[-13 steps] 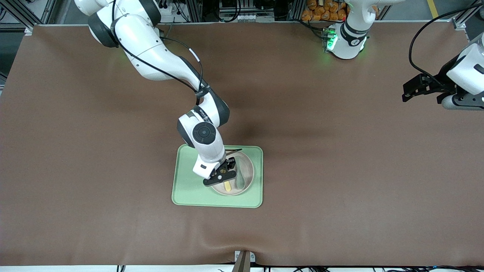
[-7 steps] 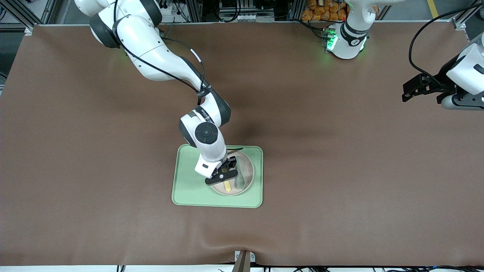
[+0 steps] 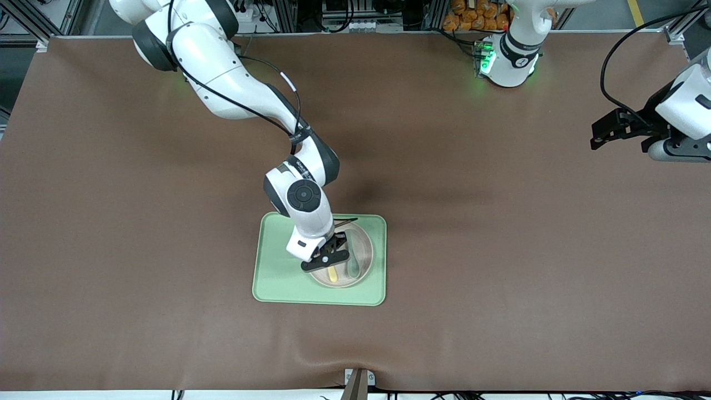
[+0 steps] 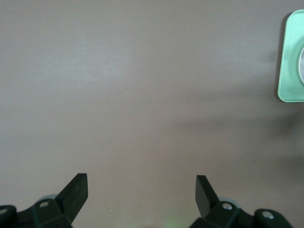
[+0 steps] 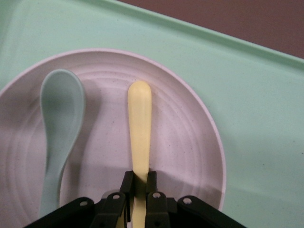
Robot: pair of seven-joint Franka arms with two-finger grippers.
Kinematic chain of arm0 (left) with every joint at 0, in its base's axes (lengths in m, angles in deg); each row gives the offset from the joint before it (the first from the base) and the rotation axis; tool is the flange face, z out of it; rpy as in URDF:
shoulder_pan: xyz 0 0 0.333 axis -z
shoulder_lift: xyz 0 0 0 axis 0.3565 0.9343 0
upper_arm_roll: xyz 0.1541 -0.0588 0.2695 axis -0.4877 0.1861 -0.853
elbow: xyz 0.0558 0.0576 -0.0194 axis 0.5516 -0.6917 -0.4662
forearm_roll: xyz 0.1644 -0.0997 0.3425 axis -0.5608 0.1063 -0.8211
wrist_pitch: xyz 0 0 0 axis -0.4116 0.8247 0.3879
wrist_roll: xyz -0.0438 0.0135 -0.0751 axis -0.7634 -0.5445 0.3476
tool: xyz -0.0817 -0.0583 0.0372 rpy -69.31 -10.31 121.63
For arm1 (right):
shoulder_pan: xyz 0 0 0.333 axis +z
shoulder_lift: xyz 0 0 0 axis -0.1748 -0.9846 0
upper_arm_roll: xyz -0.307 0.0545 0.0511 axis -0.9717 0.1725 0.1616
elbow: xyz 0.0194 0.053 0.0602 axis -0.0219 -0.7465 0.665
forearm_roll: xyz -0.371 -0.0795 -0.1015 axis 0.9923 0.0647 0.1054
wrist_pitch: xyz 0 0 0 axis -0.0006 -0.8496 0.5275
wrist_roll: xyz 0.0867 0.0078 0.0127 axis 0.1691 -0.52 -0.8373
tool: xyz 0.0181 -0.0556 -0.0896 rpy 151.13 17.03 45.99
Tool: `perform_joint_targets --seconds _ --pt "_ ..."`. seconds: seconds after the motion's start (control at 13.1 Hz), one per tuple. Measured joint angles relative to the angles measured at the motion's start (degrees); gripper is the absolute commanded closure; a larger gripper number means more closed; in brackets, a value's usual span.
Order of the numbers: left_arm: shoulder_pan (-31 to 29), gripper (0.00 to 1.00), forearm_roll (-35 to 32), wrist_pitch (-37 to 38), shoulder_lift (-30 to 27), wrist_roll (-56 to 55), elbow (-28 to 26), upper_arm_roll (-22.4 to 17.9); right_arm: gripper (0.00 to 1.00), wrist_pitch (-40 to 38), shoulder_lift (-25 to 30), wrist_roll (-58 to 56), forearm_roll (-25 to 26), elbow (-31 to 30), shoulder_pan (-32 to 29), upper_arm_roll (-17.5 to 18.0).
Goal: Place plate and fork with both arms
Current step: 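Move the fork off the plate and set it beside the plate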
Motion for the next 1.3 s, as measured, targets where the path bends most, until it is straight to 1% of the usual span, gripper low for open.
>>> perform_joint_targets --seconds 0.15,0.38,0.54,0.69,0.77,0.92,1.15,1.23,1.3 --pt "0.0 0.0 0.0 0.1 0.0 0.0 0.0 0.0 1.0 -0.9 0.1 0.8 0.0 0.7 0.0 0.0" --pt "0.0 0.0 0.0 0.1 0.0 0.0 0.0 0.0 1.0 -4.8 0.4 1.9 -0.4 3.1 -0.1 0.0" --pt "0.0 0.0 0.0 0.3 0.0 0.0 0.0 -0.1 1.0 -5.8 1.0 2.3 -3.0 4.3 -0.7 -0.4" --pt "0.0 0.0 0.0 0.3 0.0 0.0 0.0 -0.1 1.0 -7.0 2.1 2.4 -6.7 4.4 -3.1 -0.8" --pt "0.0 0.0 0.0 0.3 0.0 0.0 0.0 -0.1 1.0 -8.2 2.3 2.4 -7.8 4.3 -4.7 -0.8" --pt "0.0 0.0 0.0 0.4 0.0 0.0 0.0 -0.1 1.0 -9.7 2.5 2.2 -8.2 3.2 -7.4 -0.8" --pt "0.0 0.0 0.0 0.4 0.0 0.0 0.0 -0.1 1.0 -9.6 2.6 0.1 -8.2 -0.4 -8.9 -0.9" --pt "0.0 0.0 0.0 0.4 0.0 0.0 0.0 -0.1 0.98 -9.3 2.7 -0.6 -8.2 -1.3 -9.2 -0.9" --pt "0.0 0.0 0.0 0.4 0.0 0.0 0.0 -0.1 0.87 -8.7 2.9 -0.9 -8.2 -2.2 -9.3 -0.9"
